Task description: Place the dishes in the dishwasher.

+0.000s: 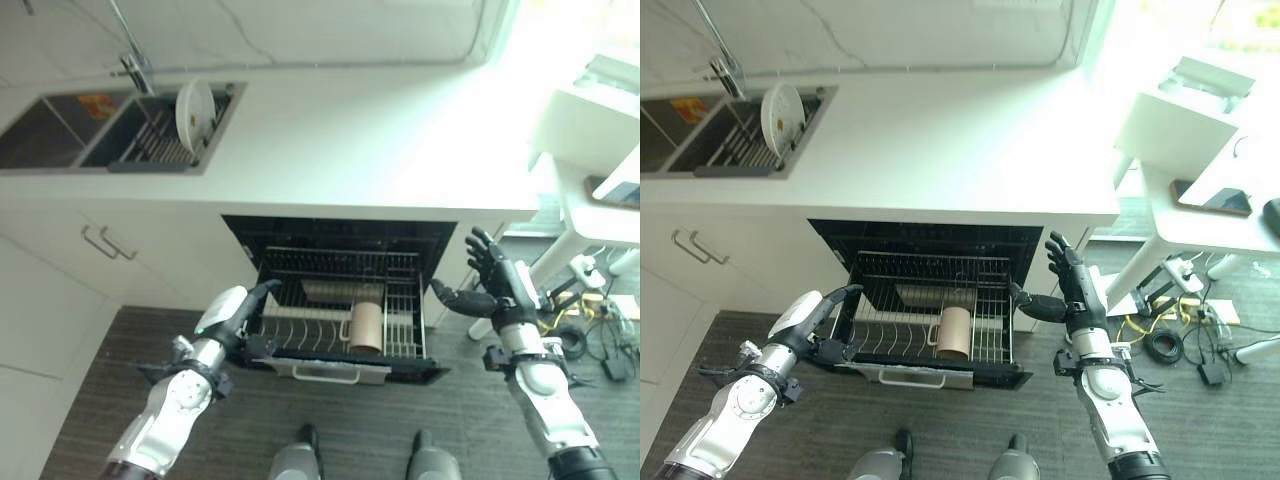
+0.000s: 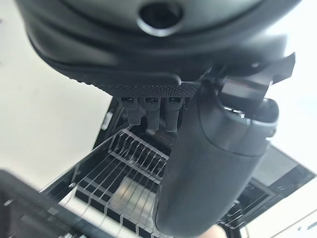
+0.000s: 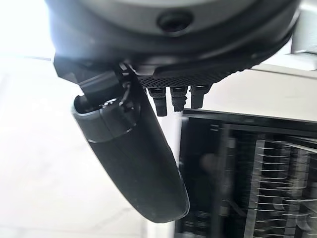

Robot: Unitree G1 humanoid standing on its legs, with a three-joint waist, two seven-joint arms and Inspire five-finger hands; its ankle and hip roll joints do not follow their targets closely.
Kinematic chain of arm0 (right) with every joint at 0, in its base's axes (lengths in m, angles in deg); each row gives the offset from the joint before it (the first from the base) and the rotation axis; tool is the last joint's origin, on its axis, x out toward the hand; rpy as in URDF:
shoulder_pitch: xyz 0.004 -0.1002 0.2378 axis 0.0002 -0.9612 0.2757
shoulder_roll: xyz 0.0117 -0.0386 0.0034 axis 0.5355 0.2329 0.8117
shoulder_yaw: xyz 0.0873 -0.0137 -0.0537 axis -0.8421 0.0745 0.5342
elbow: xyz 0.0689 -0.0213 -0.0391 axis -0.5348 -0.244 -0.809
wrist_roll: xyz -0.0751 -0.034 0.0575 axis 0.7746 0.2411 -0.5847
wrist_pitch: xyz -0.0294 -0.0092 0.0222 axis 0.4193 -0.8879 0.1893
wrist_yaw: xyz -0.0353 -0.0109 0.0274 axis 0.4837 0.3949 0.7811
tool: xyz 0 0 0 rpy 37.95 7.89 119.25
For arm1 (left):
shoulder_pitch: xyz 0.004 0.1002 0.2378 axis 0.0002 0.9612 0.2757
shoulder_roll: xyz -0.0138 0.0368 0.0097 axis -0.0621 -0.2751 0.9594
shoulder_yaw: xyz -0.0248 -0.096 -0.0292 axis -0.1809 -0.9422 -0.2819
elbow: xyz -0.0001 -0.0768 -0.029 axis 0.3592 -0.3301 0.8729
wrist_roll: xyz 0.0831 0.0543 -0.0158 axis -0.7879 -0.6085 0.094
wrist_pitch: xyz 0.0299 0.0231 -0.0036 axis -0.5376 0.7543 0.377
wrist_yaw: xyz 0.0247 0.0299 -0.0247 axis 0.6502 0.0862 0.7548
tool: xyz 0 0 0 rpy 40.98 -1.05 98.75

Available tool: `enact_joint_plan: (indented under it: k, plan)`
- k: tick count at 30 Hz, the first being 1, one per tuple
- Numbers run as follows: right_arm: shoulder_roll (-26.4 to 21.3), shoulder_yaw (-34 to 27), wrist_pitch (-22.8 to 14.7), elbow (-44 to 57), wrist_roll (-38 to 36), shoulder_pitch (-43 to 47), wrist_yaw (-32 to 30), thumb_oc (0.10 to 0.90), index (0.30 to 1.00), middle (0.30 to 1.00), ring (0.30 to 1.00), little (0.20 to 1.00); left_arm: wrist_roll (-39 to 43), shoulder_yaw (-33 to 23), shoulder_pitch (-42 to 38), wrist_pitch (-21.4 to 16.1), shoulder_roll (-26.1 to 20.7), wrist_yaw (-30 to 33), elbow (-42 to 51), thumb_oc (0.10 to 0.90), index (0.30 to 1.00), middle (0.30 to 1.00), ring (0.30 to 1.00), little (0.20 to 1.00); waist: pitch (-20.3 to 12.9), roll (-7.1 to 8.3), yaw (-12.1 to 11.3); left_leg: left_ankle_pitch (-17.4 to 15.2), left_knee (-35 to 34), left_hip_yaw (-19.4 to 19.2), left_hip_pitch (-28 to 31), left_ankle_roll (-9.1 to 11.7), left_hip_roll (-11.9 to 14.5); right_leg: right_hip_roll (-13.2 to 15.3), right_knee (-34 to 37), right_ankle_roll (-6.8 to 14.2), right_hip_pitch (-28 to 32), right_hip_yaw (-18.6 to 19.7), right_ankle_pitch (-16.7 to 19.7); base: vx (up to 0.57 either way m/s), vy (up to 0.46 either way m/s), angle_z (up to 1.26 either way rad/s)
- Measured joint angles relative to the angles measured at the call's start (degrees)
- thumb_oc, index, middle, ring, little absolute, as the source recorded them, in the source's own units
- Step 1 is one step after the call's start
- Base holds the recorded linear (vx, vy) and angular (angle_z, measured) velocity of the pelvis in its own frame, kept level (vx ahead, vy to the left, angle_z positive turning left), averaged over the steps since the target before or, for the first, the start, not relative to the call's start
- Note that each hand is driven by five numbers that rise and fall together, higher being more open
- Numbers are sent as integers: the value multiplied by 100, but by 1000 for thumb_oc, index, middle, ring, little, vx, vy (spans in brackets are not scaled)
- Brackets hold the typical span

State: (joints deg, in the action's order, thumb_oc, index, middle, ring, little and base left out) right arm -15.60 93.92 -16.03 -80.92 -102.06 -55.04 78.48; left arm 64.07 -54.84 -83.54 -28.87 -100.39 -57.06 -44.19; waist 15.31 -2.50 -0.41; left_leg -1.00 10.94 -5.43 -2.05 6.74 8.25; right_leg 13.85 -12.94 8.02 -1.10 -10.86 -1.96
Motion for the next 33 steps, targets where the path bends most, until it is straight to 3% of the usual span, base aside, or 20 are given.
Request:
enact_joint_plan:
  k: [3, 6, 12, 15, 21, 25, 29, 33]
  plan:
    - [57, -48, -10, 9, -650, -52, 186, 800, 900, 900, 900, 900, 4, -5, 27, 0, -2, 0, -95, 800, 900, 900, 900, 900, -44, -3, -8, -54, 40, 26, 15, -30, 26, -14, -43, -51, -2, 24, -57, 23, -45, -2]
    - [491, -443, -44, 148, -1753, -241, 558, 800, 900, 900, 900, 900, 11, -79, 137, -16, 4, 0, -168, 800, 900, 900, 900, 900, -109, -17, -60, -84, 125, 55, -2, -8, 62, -39, -167, -80, -37, 42, -116, 7, -13, 0]
    - [713, -558, 38, 467, -3055, -447, 1177, 800, 900, 900, 900, 900, 134, -383, 399, -111, 105, 71, -248, 800, 900, 900, 900, 900, -290, -40, -156, -124, 192, 102, -12, 15, 61, -33, -323, -90, -64, 55, -211, 24, 16, 3]
    - [782, -492, 164, 489, -3076, -464, 1262, 800, 900, 900, 900, 900, 362, -477, 533, -111, 305, 257, -358, 800, 900, 900, 900, 900, -447, -42, -186, -118, 209, 114, -98, -5, 58, -29, -348, -88, -124, 47, -235, 14, 96, 3]
    - [741, -494, 260, 483, -3068, -473, 1242, 800, 900, 900, 900, 900, 810, -531, 541, -109, 487, 652, -683, 800, 900, 900, 900, 900, -458, -28, -295, -221, 440, 127, -220, -90, 21, 21, -346, -85, -145, 33, -216, 2, 186, 2]
    - [704, -590, 260, 483, -3068, -484, 1213, 800, 900, 900, 900, 900, 989, -532, 460, -108, 488, 889, -1049, 800, 900, 900, 900, 900, -484, 116, -277, -310, 593, 178, -293, -194, -220, 156, -328, -35, -100, 66, -208, 18, 256, 11]
    - [813, -607, 241, 483, -3066, -500, 1173, 800, 900, 900, 900, 900, 1011, -572, 463, -96, 480, 1021, -1153, 800, 900, 900, 900, 900, -482, 282, -290, -534, 905, 97, -276, -413, -505, 392, -216, -13, 16, 201, -179, 20, 323, 0]
    - [1024, -670, 207, 487, -3063, -517, 1034, 800, 900, 900, 900, 900, 1017, -605, 457, -72, 479, 1028, -1251, 800, 900, 900, 900, 900, -489, 308, -280, -859, 1285, -79, -348, -789, -852, 756, -75, -87, 111, 376, -55, 1, 256, -10]
